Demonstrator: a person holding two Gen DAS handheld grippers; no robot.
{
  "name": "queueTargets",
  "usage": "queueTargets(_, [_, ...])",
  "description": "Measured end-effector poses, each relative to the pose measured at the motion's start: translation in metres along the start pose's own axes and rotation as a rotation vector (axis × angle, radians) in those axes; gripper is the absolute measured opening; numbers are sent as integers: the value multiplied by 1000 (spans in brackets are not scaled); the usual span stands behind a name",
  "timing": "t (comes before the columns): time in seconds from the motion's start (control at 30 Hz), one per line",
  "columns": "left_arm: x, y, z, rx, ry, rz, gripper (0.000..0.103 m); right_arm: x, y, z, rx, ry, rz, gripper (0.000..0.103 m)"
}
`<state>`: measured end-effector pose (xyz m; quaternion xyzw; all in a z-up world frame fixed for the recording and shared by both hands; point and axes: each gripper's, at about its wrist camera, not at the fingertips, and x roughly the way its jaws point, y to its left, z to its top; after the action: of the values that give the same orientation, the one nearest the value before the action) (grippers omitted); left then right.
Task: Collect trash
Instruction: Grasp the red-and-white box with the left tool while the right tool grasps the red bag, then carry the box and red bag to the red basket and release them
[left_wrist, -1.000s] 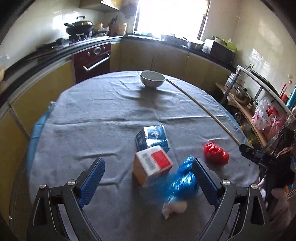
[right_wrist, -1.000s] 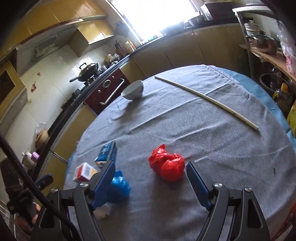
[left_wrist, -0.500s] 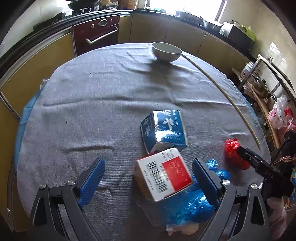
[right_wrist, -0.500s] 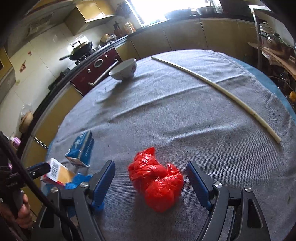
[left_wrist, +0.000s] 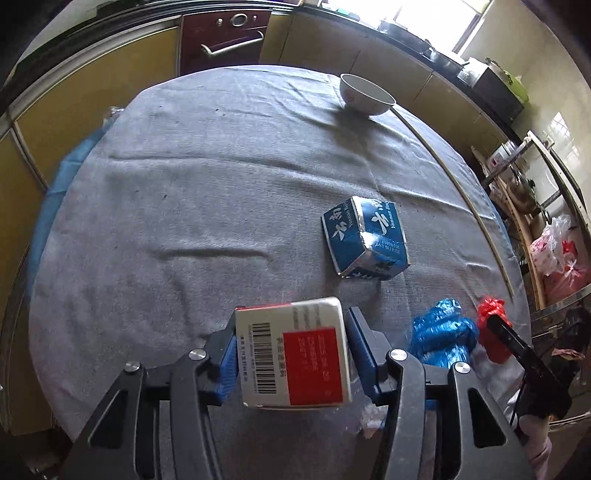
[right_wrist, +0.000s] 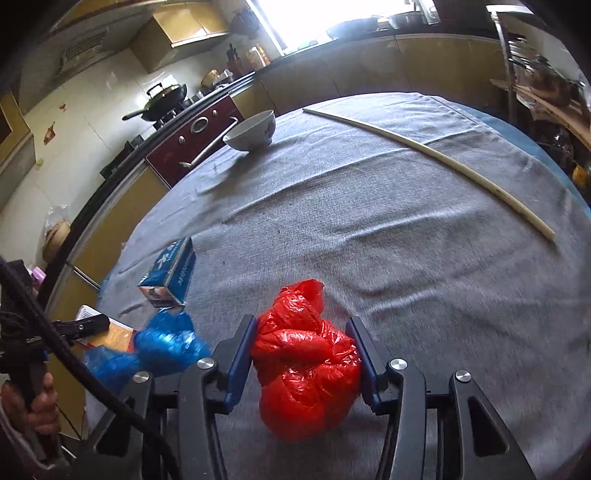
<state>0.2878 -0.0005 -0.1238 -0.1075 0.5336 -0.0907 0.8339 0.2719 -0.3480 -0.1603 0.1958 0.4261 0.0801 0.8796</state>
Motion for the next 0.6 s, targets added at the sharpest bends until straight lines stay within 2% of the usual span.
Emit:
queueTargets(0.33, [-78,-15,-25,28,-144,14,51,-91,-5,-32,53,-121,66,52])
queueTargets(0.47, [-112,-45,-44,99,-209,8,51,-130,-9,-46,53,-177,91,52])
queueTargets(0.6, [-135,-87,-67,190,-234,-43,51,-172,-17,-66,57,-224,98,52])
